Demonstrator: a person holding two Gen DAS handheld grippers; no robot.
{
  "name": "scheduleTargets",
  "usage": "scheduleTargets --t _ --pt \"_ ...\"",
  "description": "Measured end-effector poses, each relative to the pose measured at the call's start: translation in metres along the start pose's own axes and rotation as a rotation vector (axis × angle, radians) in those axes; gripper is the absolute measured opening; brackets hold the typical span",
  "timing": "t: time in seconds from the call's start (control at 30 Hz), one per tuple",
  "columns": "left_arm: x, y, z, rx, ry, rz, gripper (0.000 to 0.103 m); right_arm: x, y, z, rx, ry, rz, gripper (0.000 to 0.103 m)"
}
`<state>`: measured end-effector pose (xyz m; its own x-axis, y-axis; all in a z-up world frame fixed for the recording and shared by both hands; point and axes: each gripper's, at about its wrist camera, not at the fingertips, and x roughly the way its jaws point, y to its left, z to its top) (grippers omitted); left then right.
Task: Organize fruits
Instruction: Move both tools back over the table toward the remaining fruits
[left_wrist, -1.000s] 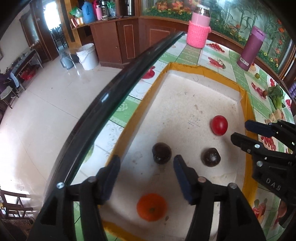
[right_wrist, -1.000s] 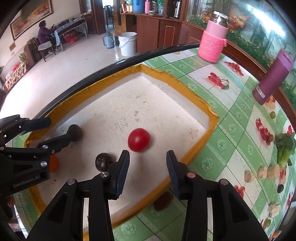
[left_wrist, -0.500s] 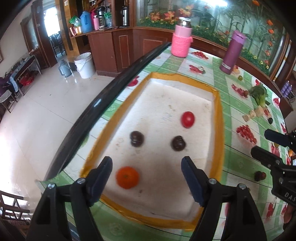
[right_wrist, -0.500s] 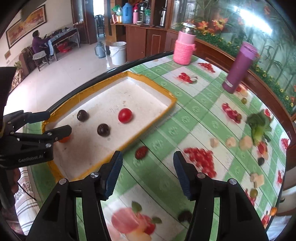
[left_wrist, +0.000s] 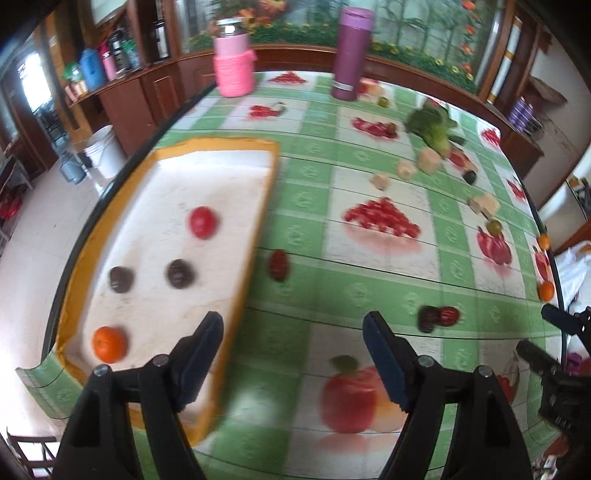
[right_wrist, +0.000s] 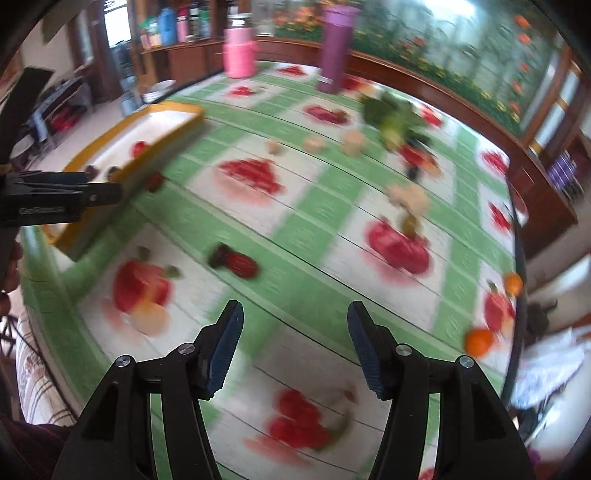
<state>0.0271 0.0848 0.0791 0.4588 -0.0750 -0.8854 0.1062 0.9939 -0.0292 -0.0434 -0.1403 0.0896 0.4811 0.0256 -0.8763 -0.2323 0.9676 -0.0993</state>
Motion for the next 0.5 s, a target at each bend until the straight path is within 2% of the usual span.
scheduleTargets --t 0.17,0.33,0.5 --pt "-0.001 -0.055 0.005 0.116 0.008 -0.021 0.08 0.002 -0.086 -0.033 0.174 0.03 -0.121 0.057" --pt "0.004 -0.105 0.015 0.215 0.018 -0.033 0.084 0.016 -0.153 -0.051 0.335 0.058 -0.164 0.058" --pt "0.025 -0.157 0.031 0.285 0.053 -0.046 0.085 0.043 -0.171 -0.05 0.365 0.099 -0.099 0.058"
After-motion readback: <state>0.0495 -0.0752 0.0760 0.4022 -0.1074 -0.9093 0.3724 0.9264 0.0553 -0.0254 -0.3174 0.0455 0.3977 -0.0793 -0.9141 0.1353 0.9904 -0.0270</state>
